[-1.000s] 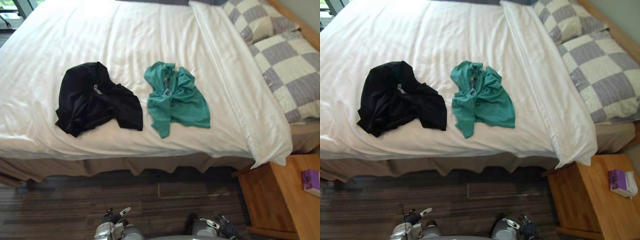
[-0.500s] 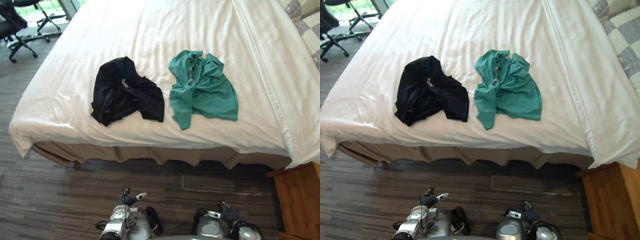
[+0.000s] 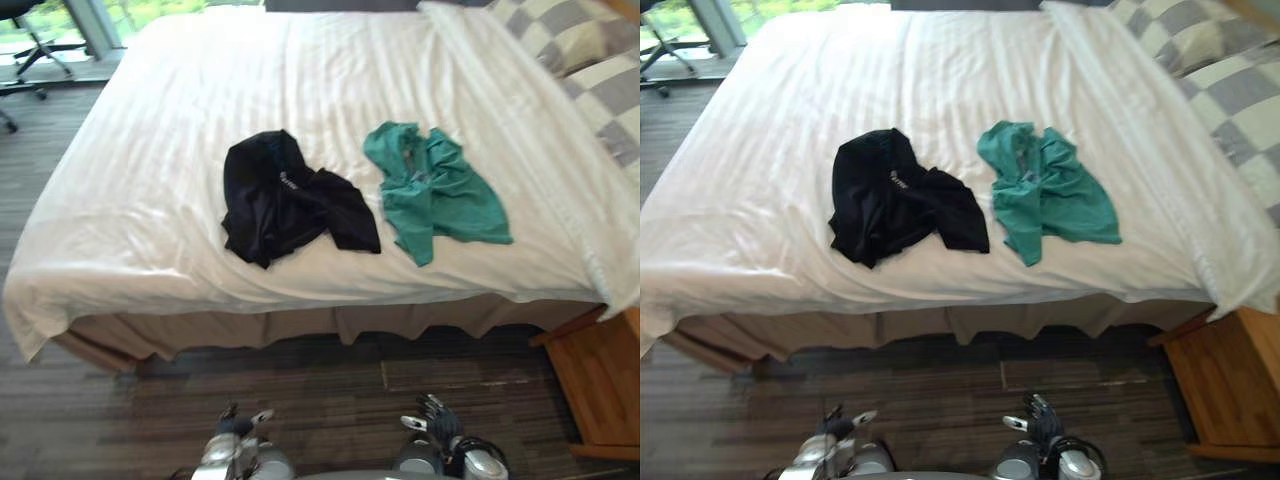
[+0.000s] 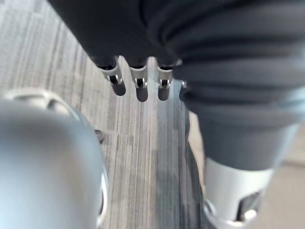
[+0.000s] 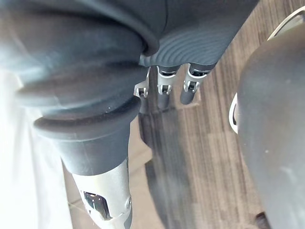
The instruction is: Tidy the bed and pick cloth on bed and put in laundry
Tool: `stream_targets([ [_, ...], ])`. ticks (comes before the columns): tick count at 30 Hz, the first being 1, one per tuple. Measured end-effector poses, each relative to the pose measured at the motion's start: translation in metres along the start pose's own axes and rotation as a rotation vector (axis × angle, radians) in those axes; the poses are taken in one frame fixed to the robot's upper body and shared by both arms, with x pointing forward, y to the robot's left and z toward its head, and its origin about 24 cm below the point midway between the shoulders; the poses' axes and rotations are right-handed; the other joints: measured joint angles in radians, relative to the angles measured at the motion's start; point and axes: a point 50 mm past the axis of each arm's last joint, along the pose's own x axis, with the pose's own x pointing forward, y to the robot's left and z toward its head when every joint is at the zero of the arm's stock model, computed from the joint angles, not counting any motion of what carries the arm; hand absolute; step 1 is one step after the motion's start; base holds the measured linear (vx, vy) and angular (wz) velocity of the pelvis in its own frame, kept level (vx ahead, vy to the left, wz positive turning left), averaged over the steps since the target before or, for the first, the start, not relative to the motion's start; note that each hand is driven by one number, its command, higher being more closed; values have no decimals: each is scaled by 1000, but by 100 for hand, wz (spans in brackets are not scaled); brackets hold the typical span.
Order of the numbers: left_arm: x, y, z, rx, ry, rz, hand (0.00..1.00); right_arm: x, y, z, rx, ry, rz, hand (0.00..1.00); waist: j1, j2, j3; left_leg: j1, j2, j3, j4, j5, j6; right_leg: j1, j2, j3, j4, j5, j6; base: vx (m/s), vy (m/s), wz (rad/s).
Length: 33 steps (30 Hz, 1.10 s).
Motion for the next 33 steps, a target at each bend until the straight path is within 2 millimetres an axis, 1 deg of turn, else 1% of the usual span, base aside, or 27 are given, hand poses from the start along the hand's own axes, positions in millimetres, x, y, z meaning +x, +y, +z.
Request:
stream_targets([
  [1, 1, 1, 1, -16, 7, 15, 0, -1, -4, 0, 39, 2, -30, 0, -10, 5, 3, -8, -14, -15, -9, 8, 9, 4, 22, 44, -26, -21, -8, 7, 113, 83],
  [2, 1, -4, 3, -69, 25, 37, 0, -6, -21, -5, 163, 3, -143, 0, -26, 13, 5, -21, -50, -51, -28, 22, 23, 10, 12, 55, -35, -14, -19, 32, 147, 84],
  [3, 0, -4, 0, -140, 54, 73, 0, -13, -38, -11, 258, -1, -248, 0, -24, 28, 9, -18, -82, -60, -52, 39, 32, 16, -12, 46, -23, -17, -11, 39, 145, 74],
  [4, 0, 1, -3, -183, 70, 106, 0, -17, -46, -13, 300, -9, -301, 0, -23, 35, 9, -15, -93, -59, -64, 45, 35, 14, -22, 42, -15, -21, -1, 57, 114, 39],
  [5, 0, 22, -12, -309, 111, 215, 0, -26, -64, -13, 395, -52, -419, 0, -26, 42, 10, -9, -107, -65, -86, 57, 37, 15, -33, 33, -7, -19, 13, 37, 32, 18],
  [6, -1, 46, -18, -416, 127, 326, 0, -36, -80, -8, 462, -117, -521, 0, -24, 44, 9, 4, -112, -65, -110, 68, 36, 16, -34, 34, -7, -19, 14, 28, 11, 10],
  [7, -2, 61, -20, -476, 123, 382, 0, -41, -90, -4, 482, -160, -573, 0, -24, 43, 9, 11, -113, -63, -122, 73, 34, 17, -33, 34, -7, -19, 14, 6, -13, -8],
  [9, -13, 131, -16, -710, 17, 627, 0, -77, -139, 25, 474, -383, -794, 0, -20, 38, 6, 44, -117, -55, -174, 93, 29, 21, -28, 49, -10, -22, 15, -1, -20, -11],
  [10, -19, 153, -12, -754, -34, 698, 0, -88, -152, 36, 451, -447, -847, 0, -20, 36, 3, 50, -117, -48, -184, 93, 29, 23, -25, 51, -16, -26, 10, 0, -21, -10],
  [12, -53, 242, 14, -839, -256, 945, 0, -132, -194, 71, 340, -650, -998, 0, -16, 25, -17, 66, -115, -37, -218, 106, 26, 24, -13, 57, -34, -26, 10, 12, -28, -11],
  [13, -64, 263, 25, -844, -324, 996, 0, -143, -202, 77, 308, -690, -1023, 0, -13, 22, -27, 68, -115, -36, -223, 110, 24, 25, -10, 57, -37, -24, 10, 46, -43, -5],
  [14, -87, 298, 50, -838, -464, 1076, 0, -163, -216, 93, 237, -762, -1051, 0, -8, 15, -46, 73, -115, -35, -236, 116, 22, 28, -7, 56, -43, -19, 16, 67, -44, -2],
  [15, -112, 326, 80, -815, -619, 1127, 0, -175, -224, 112, 157, -820, -1043, 0, -4, 8, -58, 84, -115, -33, -243, 116, 22, 42, -2, 55, -57, -13, 18, 72, -38, -3],
  [16, -124, 337, 96, -801, -701, 1142, 0, -180, -228, 122, 115, -844, -1031, 0, -1, 6, -69, 87, -115, -30, -246, 116, 22, 46, 0, 56, -65, -10, 17, 65, -19, -3],
  [17, -147, 351, 136, -772, -875, 1141, 0, -185, -231, 144, 35, -889, -992, 0, 2, -1, -92, 89, -115, -29, -248, 116, 22, 55, 4, 54, -82, -4, 17, 50, -11, -1],
  [18, -156, 354, 150, -760, -938, 1135, 0, -184, -230, 154, 8, -907, -971, 0, 2, -4, -99, 91, -115, -28, -249, 116, 22, 59, 5, 55, -89, -1, 17, 52, -10, -5],
  [19, -173, 353, 185, -717, -1073, 1109, 0, -181, -223, 180, -65, -956, -911, 0, 3, -7, -116, 93, -114, -20, -253, 117, 22, 60, 11, 60, -106, 10, 15, 33, 1, -16],
  [20, -185, 349, 209, -671, -1168, 1088, 0, -178, -216, 202, -124, -999, -858, 0, 3, -8, -125, 97, -113, -9, -257, 117, 21, 61, 16, 69, -120, 19, 16, 11, 15, -34],
  [21, -201, 339, 240, -584, -1284, 1057, 0, -172, -200, 232, -212, -1055, -762, 0, 5, -5, -136, 101, -113, 9, -268, 120, 20, 59, 23, 86, -145, 36, 15, -7, 22, -36],
  [23, -219, 322, 273, -463, -1411, 1017, 0, -162, -178, 262, -302, -1094, -638, 0, 5, -6, -137, 102, -113, 32, -268, 120, 20, 56, 29, 105, -171, 55, 17, -16, 13, -35],
  [25, -228, 295, 307, -338, -1509, 901, 0, -141, -154, 283, -368, -1065, -500, 0, 0, -7, -137, 103, -112, 53, -268, 120, 20, 52, 36, 127, -196, 75, 13, -22, 0, -36],
  [26, -225, 276, 322, -265, -1533, 805, 0, -125, -140, 289, -390, -1031, -426, 0, -2, -7, -137, 103, -112, 66, -268, 120, 20, 43, 39, 141, -199, 82, 12, -19, -5, -31],
  [27, -222, 268, 327, -237, -1535, 760, 0, -120, -135, 291, -401, -1014, -400, 0, -2, -7, -137, 103, -112, 73, -268, 120, 20, 39, 39, 145, -199, 84, 10, -11, -7, -30],
  [28, -213, 249, 337, -188, -1523, 644, 0, -109, -125, 294, -418, -975, -353, 0, -6, -6, -137, 103, -112, 79, -268, 120, 20, 33, 40, 155, -202, 89, 8, -1, -7, -22],
  [30, -190, 216, 345, -132, -1471, 488, 0, -93, -110, 300, -456, -925, -278, 0, -19, -6, -137, 104, -112, 91, -268, 120, 20, 26, 42, 168, -204, 96, 3, 0, -7, -20],
  [31, -185, 210, 345, -115, -1454, 467, 0, -90, -106, 303, -471, -917, -264, 0, -24, -7, -137, 104, -112, 92, -268, 120, 20, 25, 42, 171, -204, 97, 2, -4, -4, -15],
  [33, -160, 174, 350, -27, -1372, 350, 0, -77, -92, 312, -505, -887, -211, 0, -32, -9, -133, 106, -112, 103, -268, 120, 20, 17, 43, 188, -206, 108, -2, -20, 3, -14],
])
